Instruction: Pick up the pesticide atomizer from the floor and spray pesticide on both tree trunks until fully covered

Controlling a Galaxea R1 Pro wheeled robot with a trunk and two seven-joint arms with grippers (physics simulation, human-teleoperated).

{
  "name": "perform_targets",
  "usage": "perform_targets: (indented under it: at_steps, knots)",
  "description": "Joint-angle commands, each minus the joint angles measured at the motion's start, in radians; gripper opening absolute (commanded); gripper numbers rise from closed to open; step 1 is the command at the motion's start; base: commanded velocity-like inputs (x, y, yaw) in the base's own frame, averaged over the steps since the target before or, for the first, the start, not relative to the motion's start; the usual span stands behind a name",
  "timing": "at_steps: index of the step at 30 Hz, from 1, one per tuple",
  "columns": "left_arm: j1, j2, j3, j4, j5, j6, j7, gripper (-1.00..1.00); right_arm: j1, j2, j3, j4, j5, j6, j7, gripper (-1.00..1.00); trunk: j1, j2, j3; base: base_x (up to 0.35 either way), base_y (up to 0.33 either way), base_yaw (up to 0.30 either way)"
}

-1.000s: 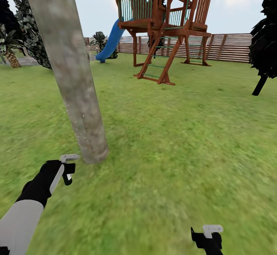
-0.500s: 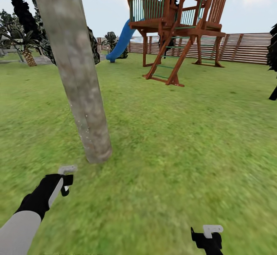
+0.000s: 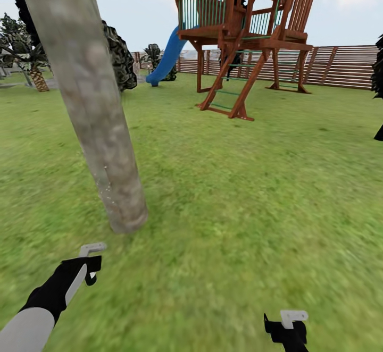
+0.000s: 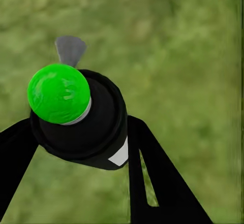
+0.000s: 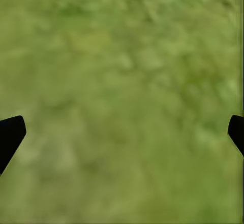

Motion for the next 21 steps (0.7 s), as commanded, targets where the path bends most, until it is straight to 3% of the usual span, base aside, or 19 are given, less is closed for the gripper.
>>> perform_targets:
  at_steps: [1,11,16,18,19,20,21]
  knots:
    - [0.001,0.0,-0.001,-0.002,0.012,0.005,0.007,-1.0,-0.001,0.0,-0.005,0.001,0.011,-0.003,-0.005,1.0,0.0,0.0,-0.001,0.242,-0.173,0.0]
    - [0.004,-0.002,-0.003,-0.001,0.018,0.004,0.005,-1.0,-0.001,0.0,-0.005,0.001,0.01,-0.003,-0.006,1.0,0.0,0.0,-0.001,0.3,-0.072,0.222]
    - [0.019,-0.049,-0.008,-0.003,0.009,0.001,0.0,-1.0,-0.001,0.0,-0.007,0.001,0.01,-0.004,-0.006,1.0,0.0,0.0,-0.001,0.254,-0.065,0.104]
    - [0.035,-0.058,-0.013,-0.005,0.008,-0.042,-0.009,-1.0,-0.001,-0.001,-0.007,0.001,0.009,-0.004,-0.006,1.0,0.0,0.0,-0.001,0.035,-0.018,0.006]
    - [0.039,-0.059,-0.036,-0.004,0.008,-0.072,-0.022,-1.0,-0.001,-0.001,-0.007,0.001,0.01,-0.004,-0.006,1.0,0.0,0.0,-0.001,0.008,-0.004,0.001]
    - [0.057,-0.054,-0.089,-0.007,0.007,-0.094,-0.06,-1.0,-0.001,-0.001,-0.007,0.001,0.011,-0.005,-0.006,1.0,0.0,0.0,-0.001,0.001,-0.001,0.0]
    - [0.07,-0.051,-0.092,-0.005,0.006,-0.109,-0.066,-1.0,-0.001,-0.001,-0.007,0.001,0.011,-0.005,-0.006,1.0,0.0,0.0,-0.001,0.0,0.0,0.0]
